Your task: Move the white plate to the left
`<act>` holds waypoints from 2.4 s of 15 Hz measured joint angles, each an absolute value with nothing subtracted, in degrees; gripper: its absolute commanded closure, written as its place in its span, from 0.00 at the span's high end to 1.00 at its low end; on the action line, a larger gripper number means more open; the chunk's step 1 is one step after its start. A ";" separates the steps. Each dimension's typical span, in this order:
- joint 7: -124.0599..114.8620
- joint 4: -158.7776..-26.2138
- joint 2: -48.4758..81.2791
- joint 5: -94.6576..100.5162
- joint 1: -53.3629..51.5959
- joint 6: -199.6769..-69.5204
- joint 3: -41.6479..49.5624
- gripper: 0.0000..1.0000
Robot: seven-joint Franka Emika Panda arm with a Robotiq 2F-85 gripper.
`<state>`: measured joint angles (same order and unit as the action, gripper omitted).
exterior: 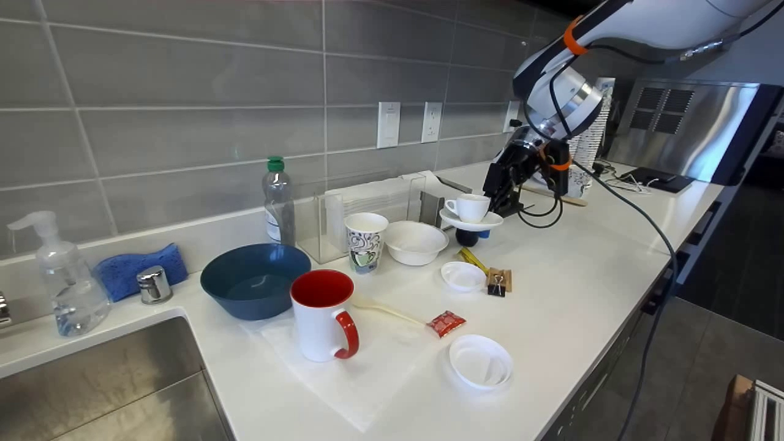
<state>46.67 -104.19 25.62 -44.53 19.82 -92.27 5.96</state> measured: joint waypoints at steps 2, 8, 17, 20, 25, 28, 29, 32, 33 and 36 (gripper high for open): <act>46.67 -107.06 24.25 -45.12 18.00 -92.97 5.44 0.08; 46.69 -108.98 23.16 -45.30 17.82 -93.75 5.35 0.08; 44.87 -110.96 24.06 -45.70 13.27 -99.74 3.52 0.02; 43.07 -112.63 24.36 -45.76 10.02 -103.74 1.80 0.02; 42.36 -114.66 24.78 -48.25 7.77 -109.05 -0.46 0.02; 42.46 -116.03 24.79 -52.42 8.02 -112.27 -0.59 0.02; 42.46 -116.47 24.79 -53.70 8.15 -113.17 -0.49 0.02; 42.41 -117.72 24.81 -56.15 8.19 -115.71 -0.10 0.02; 42.36 -118.12 24.81 -56.68 8.18 -116.62 -0.05 0.02; 42.23 -119.17 24.80 -58.51 8.11 -119.51 -0.01 0.02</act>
<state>42.23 -119.17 24.80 -58.51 8.11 -119.51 -0.01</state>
